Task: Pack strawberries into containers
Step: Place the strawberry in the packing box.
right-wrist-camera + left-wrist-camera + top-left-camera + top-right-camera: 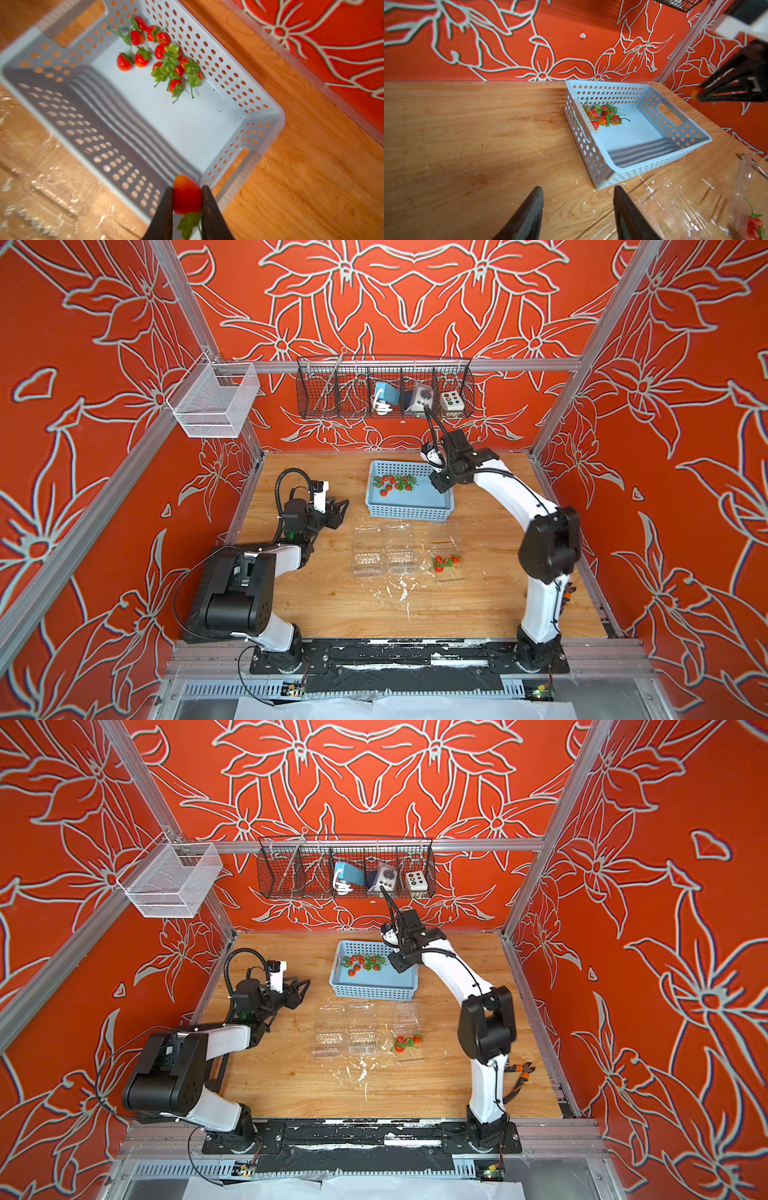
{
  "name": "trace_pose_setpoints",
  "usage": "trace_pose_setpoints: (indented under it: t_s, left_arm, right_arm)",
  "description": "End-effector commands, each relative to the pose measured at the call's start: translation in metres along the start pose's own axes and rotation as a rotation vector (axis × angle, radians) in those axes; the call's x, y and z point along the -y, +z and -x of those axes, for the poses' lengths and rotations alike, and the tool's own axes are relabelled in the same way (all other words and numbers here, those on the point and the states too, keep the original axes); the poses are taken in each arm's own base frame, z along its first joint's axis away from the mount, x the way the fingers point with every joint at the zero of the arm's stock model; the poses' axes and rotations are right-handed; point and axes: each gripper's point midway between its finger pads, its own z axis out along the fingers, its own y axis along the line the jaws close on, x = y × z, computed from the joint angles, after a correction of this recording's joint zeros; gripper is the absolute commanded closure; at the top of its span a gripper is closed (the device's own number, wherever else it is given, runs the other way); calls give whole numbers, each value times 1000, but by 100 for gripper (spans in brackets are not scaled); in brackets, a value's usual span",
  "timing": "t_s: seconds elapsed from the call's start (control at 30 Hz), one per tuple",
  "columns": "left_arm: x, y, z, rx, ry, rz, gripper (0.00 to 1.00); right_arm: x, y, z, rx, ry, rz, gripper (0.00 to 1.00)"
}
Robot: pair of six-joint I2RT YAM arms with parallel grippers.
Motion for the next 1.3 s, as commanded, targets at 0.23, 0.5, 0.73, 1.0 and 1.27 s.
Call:
trace_pose_setpoints:
  t_s: [0.23, 0.5, 0.73, 1.0, 1.27]
  left_arm:
    - [2, 0, 7, 20, 15, 2, 47]
    - [2, 0, 7, 21, 15, 2, 46]
    - [2, 0, 7, 21, 16, 3, 46]
    - [1, 0, 7, 19, 13, 4, 46]
    - [1, 0, 7, 21, 15, 4, 47]
  right_arm:
    - [-51, -59, -89, 55, 161, -14, 83]
    - [-86, -51, -175, -17, 300, 31, 82]
    - [-102, -31, -206, -85, 331, 64, 79]
    - [-109, -12, -214, -144, 337, 78, 71]
    - [-110, -13, -212, -146, 322, 81, 64]
